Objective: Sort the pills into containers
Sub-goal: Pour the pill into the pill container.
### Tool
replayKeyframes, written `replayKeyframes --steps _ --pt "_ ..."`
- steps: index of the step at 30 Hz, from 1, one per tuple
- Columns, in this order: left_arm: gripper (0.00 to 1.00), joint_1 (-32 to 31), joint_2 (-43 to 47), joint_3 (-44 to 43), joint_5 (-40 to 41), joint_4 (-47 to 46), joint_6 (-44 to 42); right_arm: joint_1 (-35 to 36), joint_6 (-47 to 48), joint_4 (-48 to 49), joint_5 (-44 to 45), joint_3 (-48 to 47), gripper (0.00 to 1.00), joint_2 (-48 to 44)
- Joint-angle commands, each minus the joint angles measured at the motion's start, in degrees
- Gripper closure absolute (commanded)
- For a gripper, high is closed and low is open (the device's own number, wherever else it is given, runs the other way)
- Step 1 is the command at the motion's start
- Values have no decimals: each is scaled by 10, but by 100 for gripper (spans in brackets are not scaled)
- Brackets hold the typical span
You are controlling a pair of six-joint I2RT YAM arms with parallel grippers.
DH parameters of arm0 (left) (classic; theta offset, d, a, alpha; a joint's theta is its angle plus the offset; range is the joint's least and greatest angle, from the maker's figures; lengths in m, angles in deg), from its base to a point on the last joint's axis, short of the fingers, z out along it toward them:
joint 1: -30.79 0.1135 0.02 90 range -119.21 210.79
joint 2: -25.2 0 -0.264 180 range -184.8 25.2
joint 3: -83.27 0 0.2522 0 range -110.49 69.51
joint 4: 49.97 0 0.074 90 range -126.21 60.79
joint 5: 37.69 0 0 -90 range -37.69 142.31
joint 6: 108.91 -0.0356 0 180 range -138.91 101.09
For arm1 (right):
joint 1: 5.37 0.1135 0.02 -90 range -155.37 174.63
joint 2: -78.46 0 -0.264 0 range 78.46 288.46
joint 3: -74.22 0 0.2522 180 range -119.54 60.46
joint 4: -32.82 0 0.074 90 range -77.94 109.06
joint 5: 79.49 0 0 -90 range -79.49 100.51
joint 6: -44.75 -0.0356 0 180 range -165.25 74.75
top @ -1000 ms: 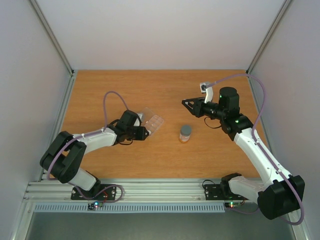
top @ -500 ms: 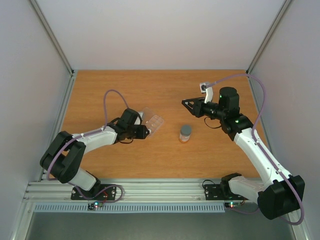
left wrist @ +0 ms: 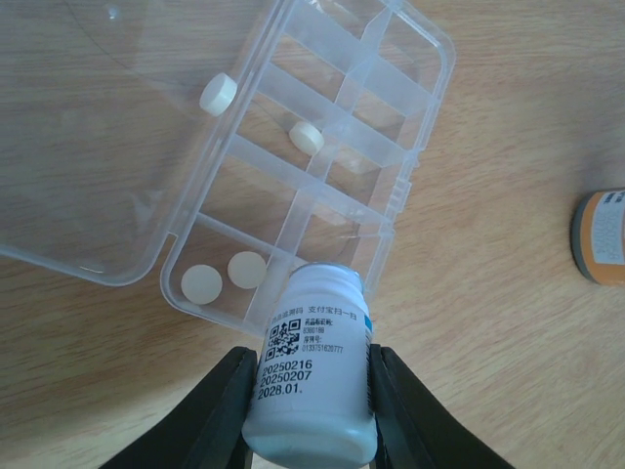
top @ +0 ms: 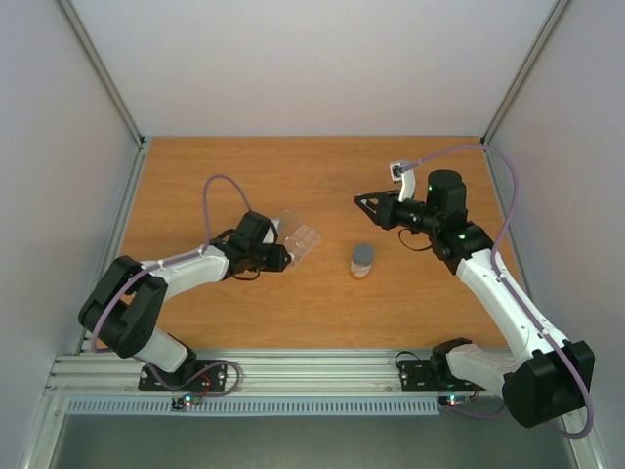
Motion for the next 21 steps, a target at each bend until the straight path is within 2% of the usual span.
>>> replayKeyframes --steps 1,21 --pt "100 -4 -19 -14 10 10 -5 -1 6 14 -6 -13 80 5" --pt "100 -5 2 -11 3 -14 8 -1 7 13 -8 -19 80 10"
